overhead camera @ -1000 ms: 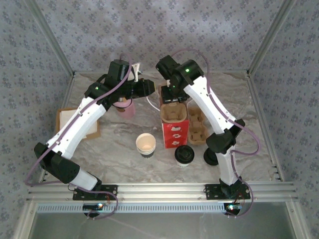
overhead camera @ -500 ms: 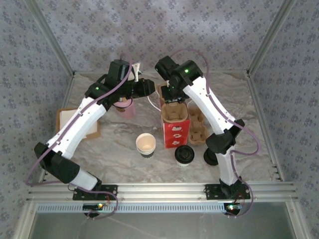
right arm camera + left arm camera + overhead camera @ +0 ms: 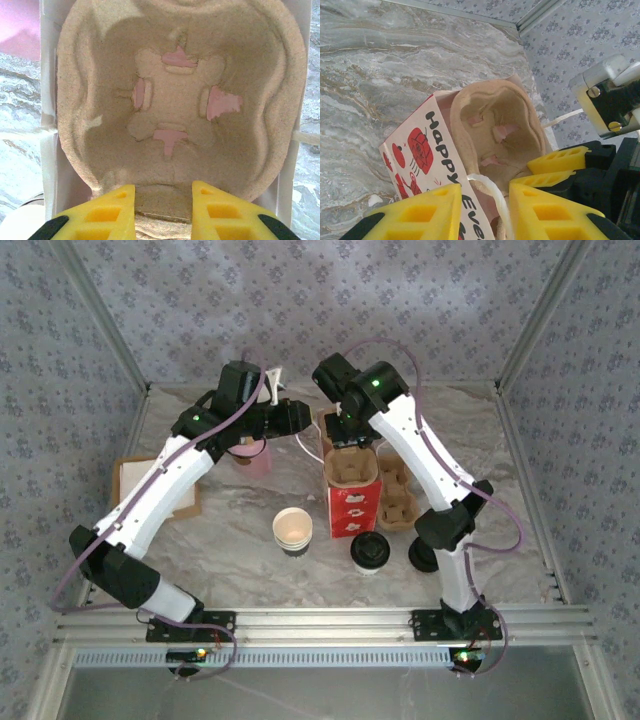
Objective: Pack the takeout coffee
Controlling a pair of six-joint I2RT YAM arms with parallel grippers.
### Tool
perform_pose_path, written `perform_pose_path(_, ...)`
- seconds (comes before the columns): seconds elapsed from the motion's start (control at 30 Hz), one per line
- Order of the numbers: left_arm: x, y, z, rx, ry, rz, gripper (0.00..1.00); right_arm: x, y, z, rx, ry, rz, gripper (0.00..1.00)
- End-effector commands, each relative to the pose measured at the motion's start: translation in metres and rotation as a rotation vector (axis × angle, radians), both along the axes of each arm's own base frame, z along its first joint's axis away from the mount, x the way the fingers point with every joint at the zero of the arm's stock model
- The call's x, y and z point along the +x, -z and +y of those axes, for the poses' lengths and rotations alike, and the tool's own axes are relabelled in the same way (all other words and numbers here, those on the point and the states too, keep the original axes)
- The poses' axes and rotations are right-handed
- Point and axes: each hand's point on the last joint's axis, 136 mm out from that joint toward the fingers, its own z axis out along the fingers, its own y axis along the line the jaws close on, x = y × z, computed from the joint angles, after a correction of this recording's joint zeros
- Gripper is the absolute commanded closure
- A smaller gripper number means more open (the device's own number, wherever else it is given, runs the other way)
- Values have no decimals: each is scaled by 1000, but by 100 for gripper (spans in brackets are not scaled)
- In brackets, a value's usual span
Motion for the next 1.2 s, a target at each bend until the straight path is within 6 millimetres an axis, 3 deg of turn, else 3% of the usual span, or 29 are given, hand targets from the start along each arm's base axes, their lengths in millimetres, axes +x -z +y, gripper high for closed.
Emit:
perform_pose_path(0.0, -3, -5, -7, -26, 28, -14, 69, -5, -8, -12, -1, 25, -1, 73)
perform_pose_path(0.47, -4, -2, -10, -24, 39, -8, 70, 3, -18, -7, 63, 33, -39, 74)
perform_pose_path(0.83, -6, -1, -13, -20, 49, -4, 70, 12, -9, -6, 94, 46, -31, 75)
perform_pose_path(1.17, -6, 1, -13, -16, 53, -1, 70, 17, -16, -7, 149, 74, -35, 75)
